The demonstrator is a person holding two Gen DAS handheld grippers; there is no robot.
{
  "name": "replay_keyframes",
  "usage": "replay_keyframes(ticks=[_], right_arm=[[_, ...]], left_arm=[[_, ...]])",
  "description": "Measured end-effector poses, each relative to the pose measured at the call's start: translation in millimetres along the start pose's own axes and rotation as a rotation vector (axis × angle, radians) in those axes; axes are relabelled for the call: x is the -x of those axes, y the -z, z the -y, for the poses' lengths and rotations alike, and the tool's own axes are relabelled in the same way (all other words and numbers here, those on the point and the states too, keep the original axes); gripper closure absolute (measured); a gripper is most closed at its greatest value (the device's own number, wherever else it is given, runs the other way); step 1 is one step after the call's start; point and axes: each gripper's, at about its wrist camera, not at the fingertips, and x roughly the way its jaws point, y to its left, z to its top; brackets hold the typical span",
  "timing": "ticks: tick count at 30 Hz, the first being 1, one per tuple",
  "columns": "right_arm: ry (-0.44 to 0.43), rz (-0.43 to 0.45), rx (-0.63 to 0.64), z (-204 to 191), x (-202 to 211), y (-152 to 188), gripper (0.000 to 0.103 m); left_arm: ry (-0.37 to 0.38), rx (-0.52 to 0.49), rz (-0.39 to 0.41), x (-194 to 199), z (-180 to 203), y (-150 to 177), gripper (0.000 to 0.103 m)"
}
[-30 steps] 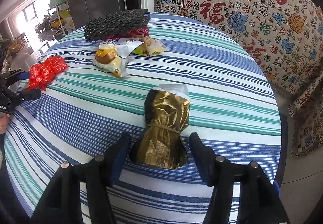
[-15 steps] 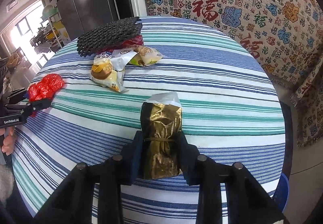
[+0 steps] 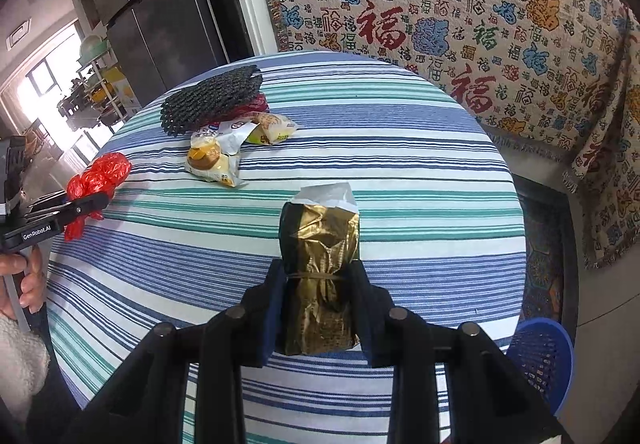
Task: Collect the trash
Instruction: 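Carry the red plastic bag and gold wrapper toward the blue wastebasket with both grippers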
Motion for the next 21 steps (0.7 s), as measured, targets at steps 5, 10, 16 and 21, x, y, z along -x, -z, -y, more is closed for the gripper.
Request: replay_keyframes(ticks=[5,10,16,21], right_arm=[[0.015,0.016,-0.019,13,15,8,0.071],[0.029,0.038,-0.039,27,32,17,0.071],[0.052,0.063,-0.081,56,54,30,0.071],[0.074,0.082,-0.121,80,73,43,0.071]], left_arm=[[0.025,-0.043,-0.006,-3,29,-1,0.066],[0.054,-0.078,-0.005,-4,61,-3,0.066],[0.085,-0.146,-0.013,-5,109,-5,0.066],[0.122,-0.193,-0.036,-13,151,0,0.066]])
